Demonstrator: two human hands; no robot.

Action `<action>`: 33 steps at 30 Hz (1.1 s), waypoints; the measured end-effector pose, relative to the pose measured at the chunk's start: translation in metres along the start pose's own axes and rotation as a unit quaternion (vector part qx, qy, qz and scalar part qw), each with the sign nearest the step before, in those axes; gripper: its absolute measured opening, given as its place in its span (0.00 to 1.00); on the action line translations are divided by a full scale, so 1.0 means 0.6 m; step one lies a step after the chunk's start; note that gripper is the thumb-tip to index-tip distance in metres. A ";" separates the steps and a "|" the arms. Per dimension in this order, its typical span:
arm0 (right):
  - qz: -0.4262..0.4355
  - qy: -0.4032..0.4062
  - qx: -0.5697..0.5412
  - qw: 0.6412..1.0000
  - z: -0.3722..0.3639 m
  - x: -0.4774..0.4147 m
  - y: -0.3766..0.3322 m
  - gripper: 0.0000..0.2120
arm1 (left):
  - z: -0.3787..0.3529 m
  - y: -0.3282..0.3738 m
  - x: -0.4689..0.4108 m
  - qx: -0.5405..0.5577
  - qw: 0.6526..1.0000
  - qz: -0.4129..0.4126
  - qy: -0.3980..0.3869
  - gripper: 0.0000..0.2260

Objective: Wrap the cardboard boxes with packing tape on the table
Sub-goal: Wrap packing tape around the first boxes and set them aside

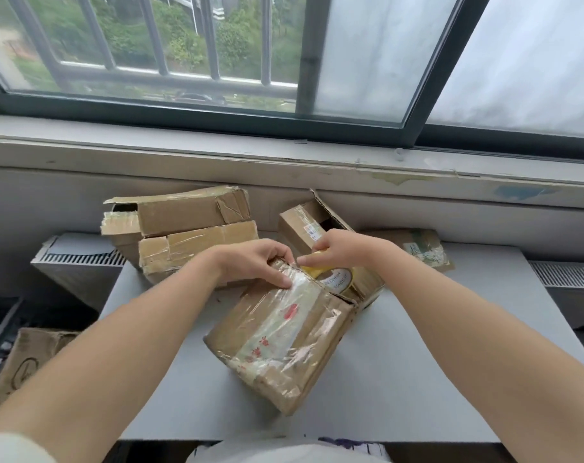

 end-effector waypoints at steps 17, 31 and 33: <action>-0.012 -0.020 -0.084 0.996 -0.066 0.012 0.014 0.26 | -0.018 -0.046 0.095 -0.412 0.840 0.202 0.289 0.23; 0.013 0.020 -0.069 0.997 -0.078 0.028 0.023 0.24 | -0.077 0.013 0.083 -0.375 0.829 0.249 0.333 0.36; 0.013 0.021 -0.074 0.997 -0.082 0.036 0.021 0.23 | -0.108 0.018 0.066 -0.366 0.835 0.248 0.327 0.46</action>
Point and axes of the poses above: each hand's wrist, its own x-axis away from the middle knuckle, its own z-axis out of the back of the hand, y = z × x, the point moved 10 cm from there along -x, towards the middle knuckle, and after that the axes turned 5 degrees about -x, right-handed, at the moved point
